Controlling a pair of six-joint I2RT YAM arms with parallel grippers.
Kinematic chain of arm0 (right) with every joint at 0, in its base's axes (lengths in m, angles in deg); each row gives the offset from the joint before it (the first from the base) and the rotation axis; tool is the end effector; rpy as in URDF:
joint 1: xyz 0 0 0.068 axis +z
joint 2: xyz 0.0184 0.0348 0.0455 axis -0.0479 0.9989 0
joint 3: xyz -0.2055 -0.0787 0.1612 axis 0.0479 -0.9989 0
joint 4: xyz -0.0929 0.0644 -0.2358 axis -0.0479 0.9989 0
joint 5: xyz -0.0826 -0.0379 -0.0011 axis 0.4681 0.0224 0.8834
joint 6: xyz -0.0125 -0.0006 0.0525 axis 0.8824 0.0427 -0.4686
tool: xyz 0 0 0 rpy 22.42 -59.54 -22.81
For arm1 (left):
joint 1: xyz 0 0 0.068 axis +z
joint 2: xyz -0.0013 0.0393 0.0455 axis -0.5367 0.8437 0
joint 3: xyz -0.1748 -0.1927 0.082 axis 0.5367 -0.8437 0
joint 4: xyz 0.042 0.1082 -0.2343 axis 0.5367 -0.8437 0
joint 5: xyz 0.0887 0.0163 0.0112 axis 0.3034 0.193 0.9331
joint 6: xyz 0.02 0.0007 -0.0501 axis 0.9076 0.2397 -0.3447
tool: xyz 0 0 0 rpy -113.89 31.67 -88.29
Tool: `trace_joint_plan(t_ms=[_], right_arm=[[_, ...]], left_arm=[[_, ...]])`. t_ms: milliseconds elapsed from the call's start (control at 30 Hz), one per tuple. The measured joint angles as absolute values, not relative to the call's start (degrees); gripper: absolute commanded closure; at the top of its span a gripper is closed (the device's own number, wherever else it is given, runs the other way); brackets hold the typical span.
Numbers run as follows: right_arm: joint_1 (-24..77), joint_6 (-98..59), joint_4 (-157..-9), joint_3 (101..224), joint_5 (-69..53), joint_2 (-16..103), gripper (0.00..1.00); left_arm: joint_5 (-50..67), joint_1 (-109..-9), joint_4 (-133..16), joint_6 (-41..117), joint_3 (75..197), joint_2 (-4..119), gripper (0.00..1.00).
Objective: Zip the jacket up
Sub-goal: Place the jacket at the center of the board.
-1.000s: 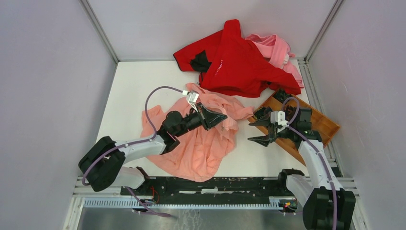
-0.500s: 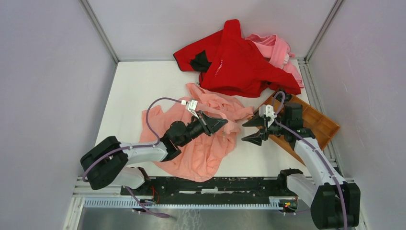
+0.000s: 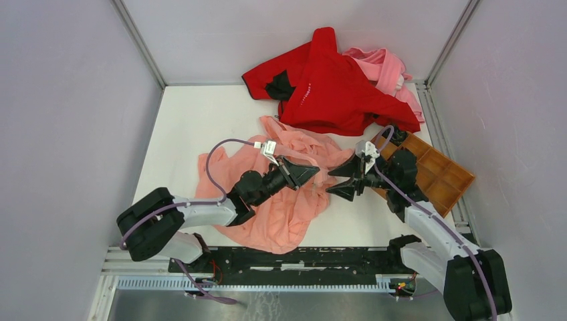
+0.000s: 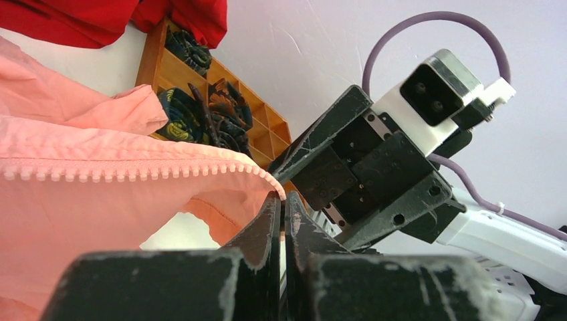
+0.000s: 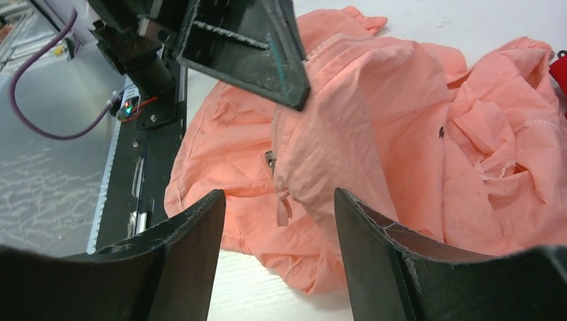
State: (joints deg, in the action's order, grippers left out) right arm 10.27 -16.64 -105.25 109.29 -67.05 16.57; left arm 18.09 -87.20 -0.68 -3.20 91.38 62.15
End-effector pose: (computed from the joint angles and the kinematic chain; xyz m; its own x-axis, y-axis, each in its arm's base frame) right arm 0.1797 0.0752 0.2340 -0.2363 -0.0266 -0.9713 -0.9572 0.1783 0.2280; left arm 0.1624 -0.2280 0.2291 -0.5937 -0.5419 -0.5949 0.5427 0.2763 -0.7932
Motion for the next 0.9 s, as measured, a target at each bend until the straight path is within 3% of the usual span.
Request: trace_joint_plan(t_ms=[200,300,500,700,900], right_arm=[[13.0,-25.1,-114.1,108.4,-64.4,19.5,0.45],[14.6,-26.9,-116.0,108.4,-64.0,21.1,0.54],[15.1,-28.6,-117.2,108.4,-63.4,22.8,0.84],[15.1,-27.5,-115.6,108.4,-62.8,24.2,0.97],[15.1,-22.2,-109.1,109.8,-62.7,25.4,1.00]], left_arm=[[18.0,-87.4,0.5,-3.5,91.4,62.7,0.98],[17.9,-87.4,1.0,-3.5,91.4,63.7,0.98],[17.7,-87.4,2.0,-3.5,91.4,65.3,0.98],[17.7,-87.6,3.2,-3.5,91.4,66.8,0.98],[18.5,-87.7,3.4,-3.6,90.8,67.5,0.76]])
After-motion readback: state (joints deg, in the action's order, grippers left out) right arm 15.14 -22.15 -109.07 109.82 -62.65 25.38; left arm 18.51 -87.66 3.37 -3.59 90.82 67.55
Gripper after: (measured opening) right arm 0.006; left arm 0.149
